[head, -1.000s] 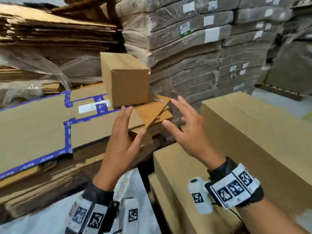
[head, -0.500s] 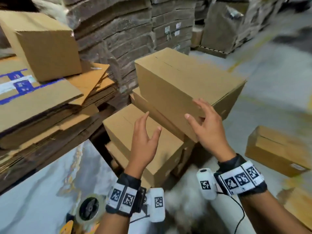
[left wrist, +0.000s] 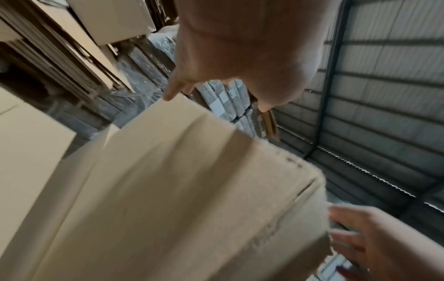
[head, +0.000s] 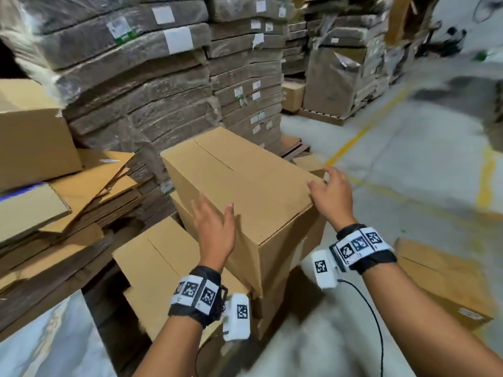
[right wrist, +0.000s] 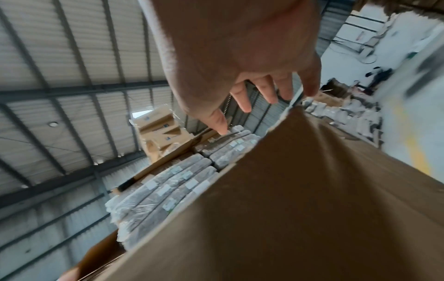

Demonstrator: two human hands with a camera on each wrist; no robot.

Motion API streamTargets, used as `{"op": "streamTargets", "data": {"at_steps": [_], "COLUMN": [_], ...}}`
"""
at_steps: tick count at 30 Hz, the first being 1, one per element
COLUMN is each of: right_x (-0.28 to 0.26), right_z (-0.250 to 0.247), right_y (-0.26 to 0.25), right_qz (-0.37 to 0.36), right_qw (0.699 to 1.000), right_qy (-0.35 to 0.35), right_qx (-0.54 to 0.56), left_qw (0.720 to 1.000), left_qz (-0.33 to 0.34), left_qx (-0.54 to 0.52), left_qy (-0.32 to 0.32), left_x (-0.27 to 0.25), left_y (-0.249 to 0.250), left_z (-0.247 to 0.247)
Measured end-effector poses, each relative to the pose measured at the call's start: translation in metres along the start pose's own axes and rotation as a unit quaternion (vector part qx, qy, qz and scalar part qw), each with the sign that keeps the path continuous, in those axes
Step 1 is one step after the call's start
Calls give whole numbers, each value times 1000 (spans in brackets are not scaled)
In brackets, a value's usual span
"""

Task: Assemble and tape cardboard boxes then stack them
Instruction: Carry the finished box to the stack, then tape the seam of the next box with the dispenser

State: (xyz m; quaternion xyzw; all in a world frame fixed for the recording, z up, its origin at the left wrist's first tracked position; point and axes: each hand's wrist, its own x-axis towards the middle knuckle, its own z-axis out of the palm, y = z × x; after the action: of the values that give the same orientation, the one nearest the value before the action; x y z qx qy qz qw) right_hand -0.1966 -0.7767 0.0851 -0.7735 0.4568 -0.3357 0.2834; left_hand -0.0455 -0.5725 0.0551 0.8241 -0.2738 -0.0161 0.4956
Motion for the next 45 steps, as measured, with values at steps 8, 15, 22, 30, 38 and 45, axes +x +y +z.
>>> {"op": "streamTargets", "data": {"at_steps": [8,15,22,30,38,45], "right_x": [35,-65,-172,-329,-471,-577], "right_z": [16,11,16,58,113,193], "right_y": [25,3,-60,-151,-234,-276], "right_qz": [106,30,-12,-41,-152,-339], "right_qw": [978,983,973,931,814,655], "right_qy": [-179,-128,-77,-183,-485,-674], "right_qx": [31,127,216,314,282,38], "left_qw": [912,935,953,967,957,905], "left_qz": [-265,-187,-112,-40,-63,-191], "left_qx": [-309,-297,-282,-236,-194,-168], "left_qy": [-47,-49,8,85,208,341], "left_x": [-1,-60,-114,-200,-334,-454], "left_y": [-23,-41,-66,-122,-185,-259], "left_z": [33,-34,-137,-318,-480,-575]}}
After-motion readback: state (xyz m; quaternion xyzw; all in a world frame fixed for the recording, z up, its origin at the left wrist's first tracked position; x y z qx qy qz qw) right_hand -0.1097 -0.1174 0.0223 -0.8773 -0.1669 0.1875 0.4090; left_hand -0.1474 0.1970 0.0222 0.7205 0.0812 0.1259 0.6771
